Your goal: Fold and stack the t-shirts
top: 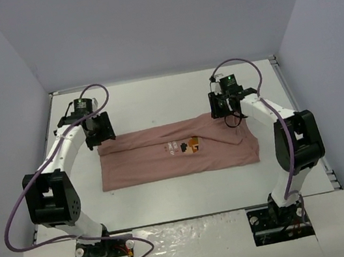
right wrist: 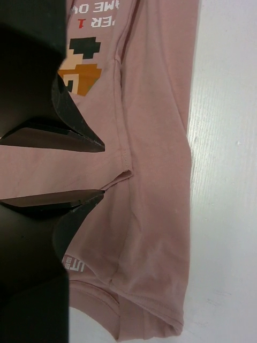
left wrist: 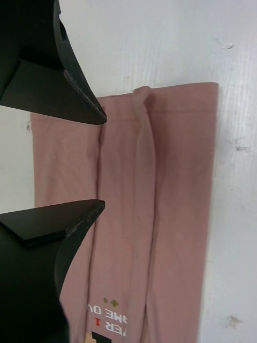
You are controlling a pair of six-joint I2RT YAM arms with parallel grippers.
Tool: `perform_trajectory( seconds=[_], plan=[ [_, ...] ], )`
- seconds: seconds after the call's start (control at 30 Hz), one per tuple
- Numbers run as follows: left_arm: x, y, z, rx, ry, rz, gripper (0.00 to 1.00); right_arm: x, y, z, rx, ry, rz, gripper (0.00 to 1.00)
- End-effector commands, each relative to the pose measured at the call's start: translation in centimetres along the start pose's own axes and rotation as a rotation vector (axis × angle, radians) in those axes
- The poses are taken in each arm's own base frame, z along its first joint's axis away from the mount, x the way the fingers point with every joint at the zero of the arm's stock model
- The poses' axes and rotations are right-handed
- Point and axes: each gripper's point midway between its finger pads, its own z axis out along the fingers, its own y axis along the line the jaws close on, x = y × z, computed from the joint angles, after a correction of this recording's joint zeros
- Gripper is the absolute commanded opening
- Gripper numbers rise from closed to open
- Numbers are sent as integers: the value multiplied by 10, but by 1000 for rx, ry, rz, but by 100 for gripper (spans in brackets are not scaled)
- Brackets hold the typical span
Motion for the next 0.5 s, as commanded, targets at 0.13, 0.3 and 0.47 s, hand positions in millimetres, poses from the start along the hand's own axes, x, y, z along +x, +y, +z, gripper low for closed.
perform_trajectory(
  seconds=[0.13,0.3,0.47],
  plan=[
    [13,-2,-39,38,-56,30,55,3,13,26,-72,39,-33,33],
    [26,4,-45,25,-48,43,55,8,8,36,-46,54,-35,33],
    [34,7,-47,22,-44,45,55,8,4,38,-30,51,-46,33]
  ],
)
